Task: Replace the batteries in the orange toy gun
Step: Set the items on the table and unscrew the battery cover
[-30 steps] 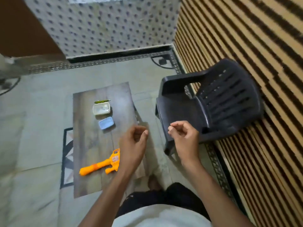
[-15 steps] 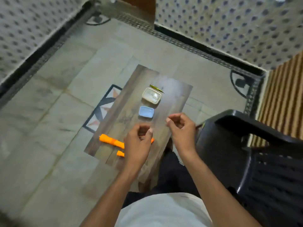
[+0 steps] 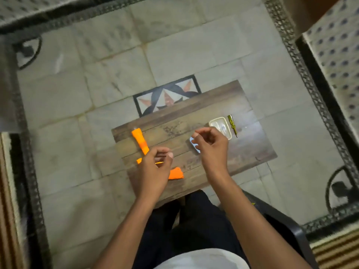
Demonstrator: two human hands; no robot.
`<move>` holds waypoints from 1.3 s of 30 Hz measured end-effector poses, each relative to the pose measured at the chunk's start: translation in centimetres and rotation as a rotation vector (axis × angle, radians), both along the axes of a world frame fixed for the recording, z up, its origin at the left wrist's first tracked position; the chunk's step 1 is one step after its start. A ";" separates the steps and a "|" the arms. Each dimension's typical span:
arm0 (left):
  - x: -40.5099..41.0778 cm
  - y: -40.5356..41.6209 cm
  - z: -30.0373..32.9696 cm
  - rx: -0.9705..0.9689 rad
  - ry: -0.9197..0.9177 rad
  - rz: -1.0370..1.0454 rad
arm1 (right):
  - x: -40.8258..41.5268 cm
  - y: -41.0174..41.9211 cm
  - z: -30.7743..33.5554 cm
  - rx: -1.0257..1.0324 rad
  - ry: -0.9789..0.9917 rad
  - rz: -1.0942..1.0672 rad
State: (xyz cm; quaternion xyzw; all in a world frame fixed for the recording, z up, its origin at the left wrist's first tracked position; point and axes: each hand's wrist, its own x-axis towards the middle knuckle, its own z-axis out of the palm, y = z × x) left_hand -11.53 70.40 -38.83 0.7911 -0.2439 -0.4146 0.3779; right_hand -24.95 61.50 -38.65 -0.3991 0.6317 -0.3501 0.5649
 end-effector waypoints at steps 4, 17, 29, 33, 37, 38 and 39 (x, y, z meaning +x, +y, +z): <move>1.1 0.6 -0.7 -0.022 0.001 0.139 | 0.6 -0.2 -1.1 -0.038 0.080 0.142; -4.8 -2.8 -8.5 -0.067 0.001 0.358 | -3.5 -4.8 -9.3 -0.079 0.121 0.346; -7.9 -9.1 -25.4 -0.254 0.055 0.404 | -4.4 -10.5 -26.3 -0.250 0.063 0.375; -7.5 -9.9 -28.9 -0.387 -0.042 0.331 | -3.6 -10.9 -28.8 -0.351 -0.011 0.360; -7.4 -9.9 -31.7 -0.515 -0.089 0.344 | -3.8 -10.2 -31.1 -0.439 -0.071 0.325; -7.4 -10.0 -32.0 -0.543 -0.100 0.348 | -3.9 -10.0 -31.4 -0.452 -0.082 0.315; -7.6 -9.9 -32.3 -0.578 -0.118 0.359 | -4.1 -9.6 -31.8 -0.473 -0.099 0.310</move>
